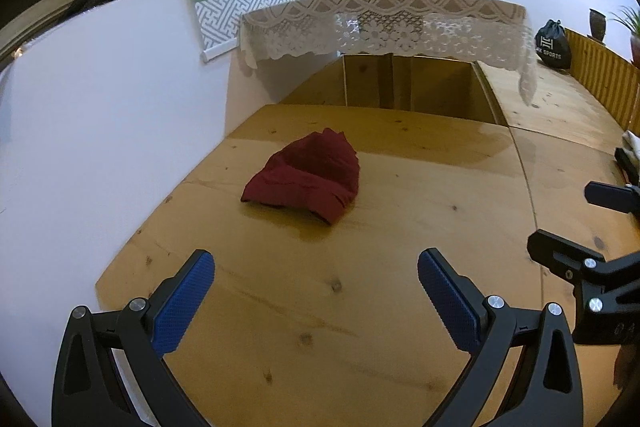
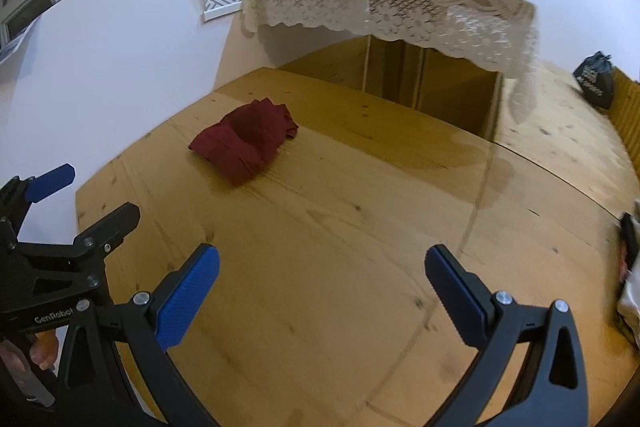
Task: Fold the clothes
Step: 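Grasp the red T-shirt with the left tool while the right tool grasps it too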
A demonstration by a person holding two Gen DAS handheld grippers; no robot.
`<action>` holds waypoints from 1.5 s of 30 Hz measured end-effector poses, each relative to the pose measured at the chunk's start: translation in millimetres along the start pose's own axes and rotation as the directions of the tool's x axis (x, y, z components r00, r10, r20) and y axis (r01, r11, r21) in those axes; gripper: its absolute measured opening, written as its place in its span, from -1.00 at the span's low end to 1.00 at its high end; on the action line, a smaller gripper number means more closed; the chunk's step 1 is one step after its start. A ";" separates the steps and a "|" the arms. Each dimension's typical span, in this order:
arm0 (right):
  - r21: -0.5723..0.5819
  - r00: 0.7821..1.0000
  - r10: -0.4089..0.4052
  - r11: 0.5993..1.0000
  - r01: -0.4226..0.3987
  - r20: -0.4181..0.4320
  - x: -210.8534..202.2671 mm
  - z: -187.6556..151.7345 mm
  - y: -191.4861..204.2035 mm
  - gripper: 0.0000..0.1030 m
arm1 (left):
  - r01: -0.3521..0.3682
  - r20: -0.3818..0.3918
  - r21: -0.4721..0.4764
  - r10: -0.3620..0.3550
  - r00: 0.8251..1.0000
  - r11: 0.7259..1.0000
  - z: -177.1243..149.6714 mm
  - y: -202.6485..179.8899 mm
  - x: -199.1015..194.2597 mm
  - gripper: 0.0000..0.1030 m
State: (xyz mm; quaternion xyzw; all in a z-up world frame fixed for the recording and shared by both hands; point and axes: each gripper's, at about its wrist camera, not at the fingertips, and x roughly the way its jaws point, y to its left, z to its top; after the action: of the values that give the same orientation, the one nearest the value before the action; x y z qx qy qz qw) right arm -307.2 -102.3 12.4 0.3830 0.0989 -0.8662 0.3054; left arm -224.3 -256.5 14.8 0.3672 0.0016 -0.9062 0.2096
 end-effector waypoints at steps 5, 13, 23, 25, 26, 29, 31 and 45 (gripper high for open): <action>-0.001 0.999 -0.018 1.000 0.018 -0.042 55.8 34.7 -1.5 1.00 | 0.034 -0.081 -0.057 -0.038 0.996 0.998 28.1 35.4 57.2 0.99; -0.025 0.991 -0.066 0.998 0.064 -0.113 144.1 70.4 12.8 1.00 | -0.035 -0.169 -0.129 0.013 0.986 0.991 51.0 80.7 142.8 0.95; -0.019 0.980 -0.097 0.995 0.095 -0.176 238.7 113.2 42.1 1.00 | -0.075 -0.334 -0.251 -0.014 0.943 0.965 54.9 108.9 259.2 0.79; -0.011 0.977 -0.098 0.995 0.098 -0.188 251.2 115.9 46.7 1.00 | -0.086 -0.363 -0.282 -0.024 0.932 0.956 53.9 116.7 277.0 0.72; -0.015 0.975 -0.101 0.995 0.101 -0.199 256.3 114.9 48.9 1.00 | -0.092 -0.367 -0.292 -0.023 0.930 0.952 53.6 119.3 283.6 0.68; -0.010 0.970 -0.080 0.997 0.080 -0.228 266.2 110.2 52.2 1.00 | -0.078 -0.367 -0.298 -0.038 0.930 0.951 54.8 118.1 293.2 0.52; 0.007 0.970 -0.043 0.999 0.046 -0.241 270.5 106.9 53.5 1.00 | -0.061 -0.368 -0.288 -0.052 0.928 0.956 55.9 114.1 295.9 0.45; 0.101 0.939 0.171 0.984 -0.147 -0.299 267.2 102.5 65.0 -0.67 | 0.069 -0.360 -0.257 -0.162 0.919 0.964 54.8 97.6 292.0 -0.32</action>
State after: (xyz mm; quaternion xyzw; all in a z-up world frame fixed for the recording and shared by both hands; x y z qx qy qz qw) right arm -468.7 -316.5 -106.6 0.5310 0.0803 -0.7718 0.3405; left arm -411.1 -464.8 -125.0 0.5062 0.1730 -0.8224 0.1937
